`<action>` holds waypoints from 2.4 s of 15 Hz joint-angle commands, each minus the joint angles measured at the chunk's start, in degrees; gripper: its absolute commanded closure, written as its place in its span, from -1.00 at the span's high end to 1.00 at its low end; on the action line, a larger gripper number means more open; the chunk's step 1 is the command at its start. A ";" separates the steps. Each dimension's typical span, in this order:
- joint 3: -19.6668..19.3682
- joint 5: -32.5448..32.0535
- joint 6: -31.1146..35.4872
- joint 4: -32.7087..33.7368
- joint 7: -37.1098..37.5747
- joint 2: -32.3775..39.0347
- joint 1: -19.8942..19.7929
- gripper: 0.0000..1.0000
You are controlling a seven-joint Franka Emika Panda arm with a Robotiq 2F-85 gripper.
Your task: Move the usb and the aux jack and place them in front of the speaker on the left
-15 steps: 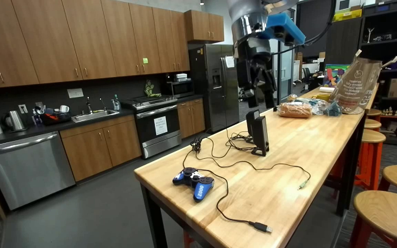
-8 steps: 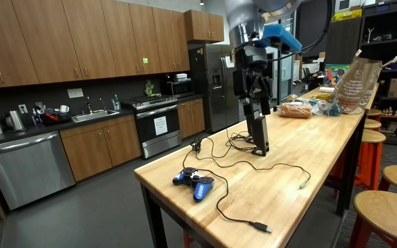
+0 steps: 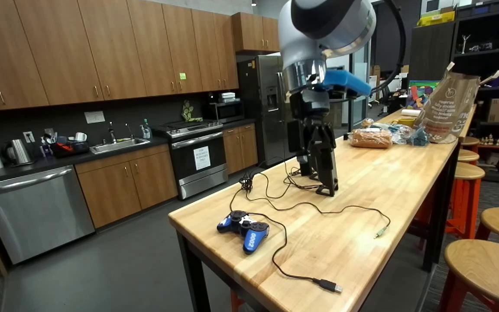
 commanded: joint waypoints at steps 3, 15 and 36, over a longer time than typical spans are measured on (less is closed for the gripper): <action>1.74 0.07 7.62 -3.28 0.67 2.66 0.80 1.00; 4.45 -3.11 17.06 -4.60 1.12 13.02 2.87 1.00; 5.94 -9.31 20.44 -8.95 8.33 18.64 6.14 1.00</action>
